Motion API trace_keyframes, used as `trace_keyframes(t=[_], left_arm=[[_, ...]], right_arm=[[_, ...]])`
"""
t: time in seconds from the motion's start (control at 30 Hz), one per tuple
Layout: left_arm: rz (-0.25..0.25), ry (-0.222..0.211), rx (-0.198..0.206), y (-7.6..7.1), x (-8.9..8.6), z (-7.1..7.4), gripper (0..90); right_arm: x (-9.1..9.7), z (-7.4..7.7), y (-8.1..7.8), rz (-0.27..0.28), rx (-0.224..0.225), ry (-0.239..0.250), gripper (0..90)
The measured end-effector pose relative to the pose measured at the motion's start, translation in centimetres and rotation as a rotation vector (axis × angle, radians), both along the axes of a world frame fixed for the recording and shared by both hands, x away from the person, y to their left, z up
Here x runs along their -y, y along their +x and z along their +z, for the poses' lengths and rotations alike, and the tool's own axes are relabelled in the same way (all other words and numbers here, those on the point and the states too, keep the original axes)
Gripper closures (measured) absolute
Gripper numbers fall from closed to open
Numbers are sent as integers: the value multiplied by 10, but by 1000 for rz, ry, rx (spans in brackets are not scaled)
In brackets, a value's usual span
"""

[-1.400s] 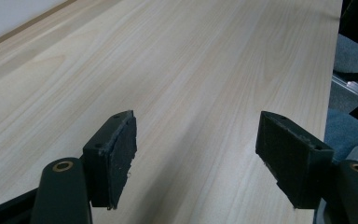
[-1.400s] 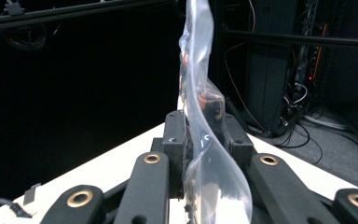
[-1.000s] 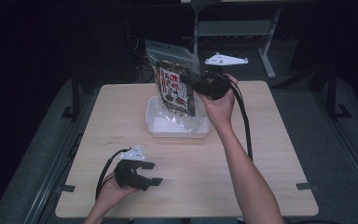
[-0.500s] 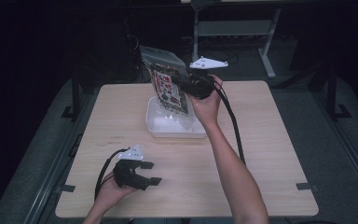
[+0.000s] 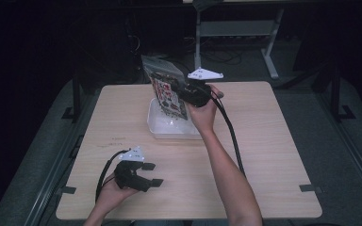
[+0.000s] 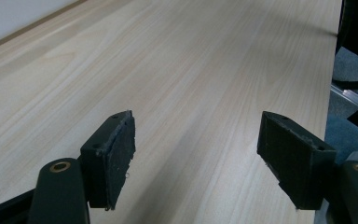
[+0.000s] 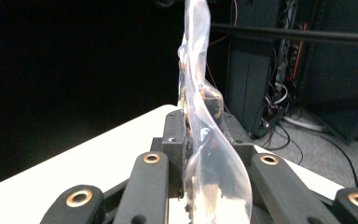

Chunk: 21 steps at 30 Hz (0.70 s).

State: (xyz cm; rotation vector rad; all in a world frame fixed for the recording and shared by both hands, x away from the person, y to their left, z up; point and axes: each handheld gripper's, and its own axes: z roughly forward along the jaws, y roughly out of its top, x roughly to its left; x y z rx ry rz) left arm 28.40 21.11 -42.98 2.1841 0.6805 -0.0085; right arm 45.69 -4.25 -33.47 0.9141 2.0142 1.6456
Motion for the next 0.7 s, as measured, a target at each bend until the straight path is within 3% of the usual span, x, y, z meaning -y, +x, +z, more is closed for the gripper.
trace_keyframes(t=[0.2,0.5,0.7], left_arm=[[5,-2,0,0,-1,1,270],[8,-5,5,0,-1,2,270],[9,-1,0,1,-2,1,270]], right_arm=[[2,-15,1,-18,-6,13,742],[5,-18,-4,-10,-10,-4,727],[11,-23,-9,14,-36,-2,707]])
